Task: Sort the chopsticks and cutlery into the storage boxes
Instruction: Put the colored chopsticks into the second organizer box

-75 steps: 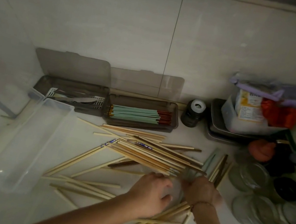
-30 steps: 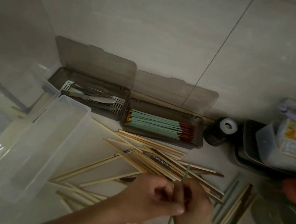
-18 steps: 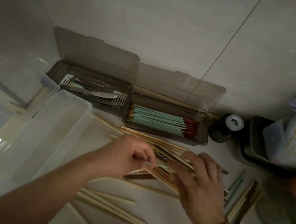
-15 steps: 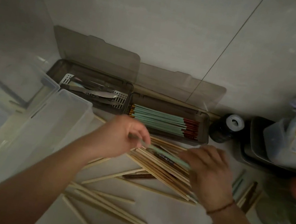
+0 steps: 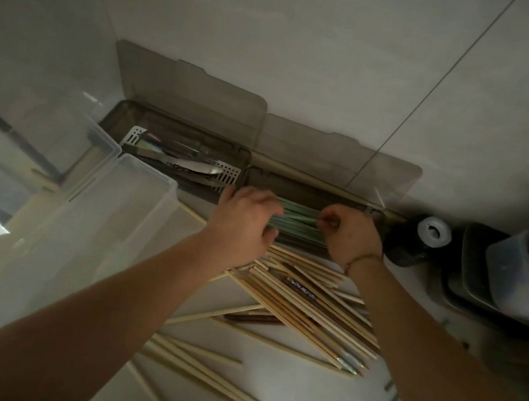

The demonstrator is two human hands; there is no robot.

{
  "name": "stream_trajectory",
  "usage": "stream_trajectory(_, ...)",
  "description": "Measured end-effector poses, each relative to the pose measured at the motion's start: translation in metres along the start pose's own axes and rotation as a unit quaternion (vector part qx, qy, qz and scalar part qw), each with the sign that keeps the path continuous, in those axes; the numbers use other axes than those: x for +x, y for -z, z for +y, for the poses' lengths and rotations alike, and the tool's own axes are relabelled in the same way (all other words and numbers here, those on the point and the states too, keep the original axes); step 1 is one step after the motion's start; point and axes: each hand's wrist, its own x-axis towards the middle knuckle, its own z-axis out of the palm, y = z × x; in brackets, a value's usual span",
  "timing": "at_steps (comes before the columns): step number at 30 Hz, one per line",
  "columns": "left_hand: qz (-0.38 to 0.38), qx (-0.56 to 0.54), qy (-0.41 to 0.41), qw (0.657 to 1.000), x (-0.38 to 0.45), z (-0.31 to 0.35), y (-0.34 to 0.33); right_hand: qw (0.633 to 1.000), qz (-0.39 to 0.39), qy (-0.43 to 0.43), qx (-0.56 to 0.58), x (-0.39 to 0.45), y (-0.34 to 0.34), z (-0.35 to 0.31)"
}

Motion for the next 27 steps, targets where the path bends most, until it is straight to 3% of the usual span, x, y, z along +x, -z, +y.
stream_trajectory(3,-0.047,0.035,-0.013,0.998,-0.012,0.012,-0.01,1.0,-0.023,-0.002,-0.001,-0.003,-0.005,0.006)
stream_trajectory(6,-0.069,0.038,-0.004,0.997,-0.02,0.02,-0.016,1.0,0.01,0.024,0.016,-0.012,0.001,0.014)
stream_trajectory(10,-0.065,0.05,-0.006,0.997,-0.028,0.023,-0.021,0.99,0.122,0.049,0.044,-0.052,0.03,0.036)
stream_trajectory(13,-0.042,0.052,-0.011,0.998,-0.037,0.03,-0.023,0.979,0.19,-0.044,0.06,-0.109,0.057,0.07)
stream_trajectory(17,-0.044,0.057,-0.056,0.996,-0.056,0.055,-0.038,0.965,0.035,-0.261,-0.014,-0.178,0.062,0.124)
stream_trajectory(20,-0.056,0.058,-0.119,0.99,-0.074,0.081,-0.057,0.952,-0.078,-0.294,-0.043,-0.209,0.041,0.134)
stream_trajectory(27,-0.18,0.066,-0.156,0.969,-0.104,0.134,-0.074,0.926,-0.122,-0.343,-0.102,-0.211,0.004,0.133)
